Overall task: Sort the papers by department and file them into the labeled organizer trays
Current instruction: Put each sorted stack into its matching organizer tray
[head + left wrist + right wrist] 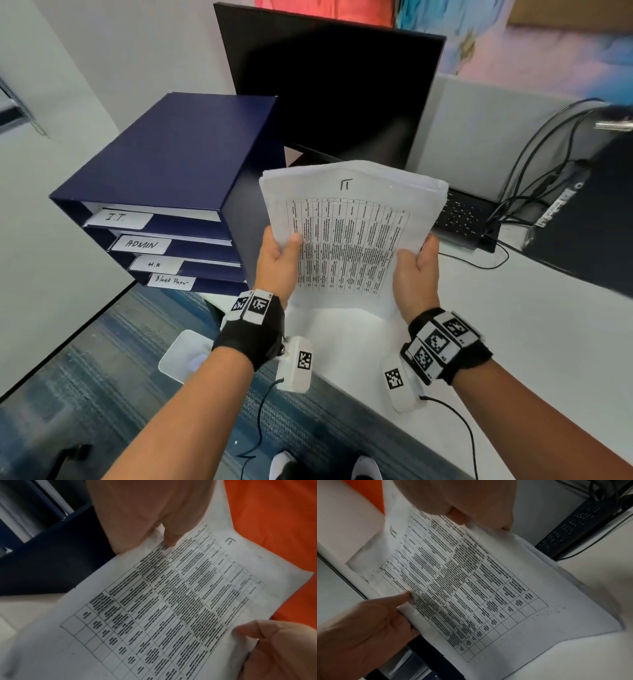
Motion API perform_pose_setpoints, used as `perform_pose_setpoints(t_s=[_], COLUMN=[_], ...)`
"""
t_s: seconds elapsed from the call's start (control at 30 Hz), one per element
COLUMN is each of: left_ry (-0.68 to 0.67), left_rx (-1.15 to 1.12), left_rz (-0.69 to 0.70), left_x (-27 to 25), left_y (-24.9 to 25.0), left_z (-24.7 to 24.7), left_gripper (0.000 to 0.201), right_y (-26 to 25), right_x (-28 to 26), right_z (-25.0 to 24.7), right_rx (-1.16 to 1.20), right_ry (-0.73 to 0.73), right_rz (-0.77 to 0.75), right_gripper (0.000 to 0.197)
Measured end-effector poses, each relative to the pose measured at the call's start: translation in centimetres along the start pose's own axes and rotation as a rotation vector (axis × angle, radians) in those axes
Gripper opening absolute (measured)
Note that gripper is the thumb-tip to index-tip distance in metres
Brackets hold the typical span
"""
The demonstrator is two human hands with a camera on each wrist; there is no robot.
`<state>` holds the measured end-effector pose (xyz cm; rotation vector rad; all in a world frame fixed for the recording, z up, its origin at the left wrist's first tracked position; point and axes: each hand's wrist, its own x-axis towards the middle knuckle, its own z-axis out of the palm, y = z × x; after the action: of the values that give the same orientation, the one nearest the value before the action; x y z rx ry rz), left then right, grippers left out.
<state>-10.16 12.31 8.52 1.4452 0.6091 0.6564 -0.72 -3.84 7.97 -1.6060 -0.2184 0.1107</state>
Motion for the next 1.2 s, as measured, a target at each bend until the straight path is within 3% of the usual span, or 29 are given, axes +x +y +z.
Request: perform_pose_setpoints(t_s=[0.1, 0.2, 0.33, 0.53, 0.8, 0.97, 1.2], left_ry=[-0.053, -0.075, -0.027, -0.001, 0.337, 0.473, 0.573], left_rx=[-0.048, 0.019, 0.044, 0.054, 0.015, -0.013, 0.000], left_rz=[-0.046, -0.048, -0.028, -0.024, -0.123, -0.201, -0.270], left_x=[-0.1, -0.1, -0.4, -2.1, -4.7, -6.3, -7.4], left_y=[-0.1, -0.1, 0.7, 1.5, -1.6, -3.5, -4.1], left_z=[-0.1, -0.3, -1.3, -4.9, -12.4, -16.6, -21.7], left_gripper=[0.025, 0.039, 0.036, 0.027, 0.030, 0.025, 0.014], right_y=[0.3, 0.6, 0.8, 1.2, 1.8, 2.5, 1.7], right_x=[-0.1, 0.0, 0.4, 0.1, -3.5, -6.5, -9.4], right_z=[-0.1, -0.2, 0.4, 2.2, 7.5, 11.2, 15.6], right_rx=[-0.029, -0.083, -0.049, -0.095, -0.142, -0.234, -0.286], right_ry=[-0.017, -0.052, -0.094, -0.298, -0.584, -0.740, -0.839], right_rz=[0.019, 0.055, 0.035, 0.015, 0.034, 0.118, 0.221], right_gripper=[0.019, 0.010, 0.009, 0.020, 0.023, 0.022, 0.025])
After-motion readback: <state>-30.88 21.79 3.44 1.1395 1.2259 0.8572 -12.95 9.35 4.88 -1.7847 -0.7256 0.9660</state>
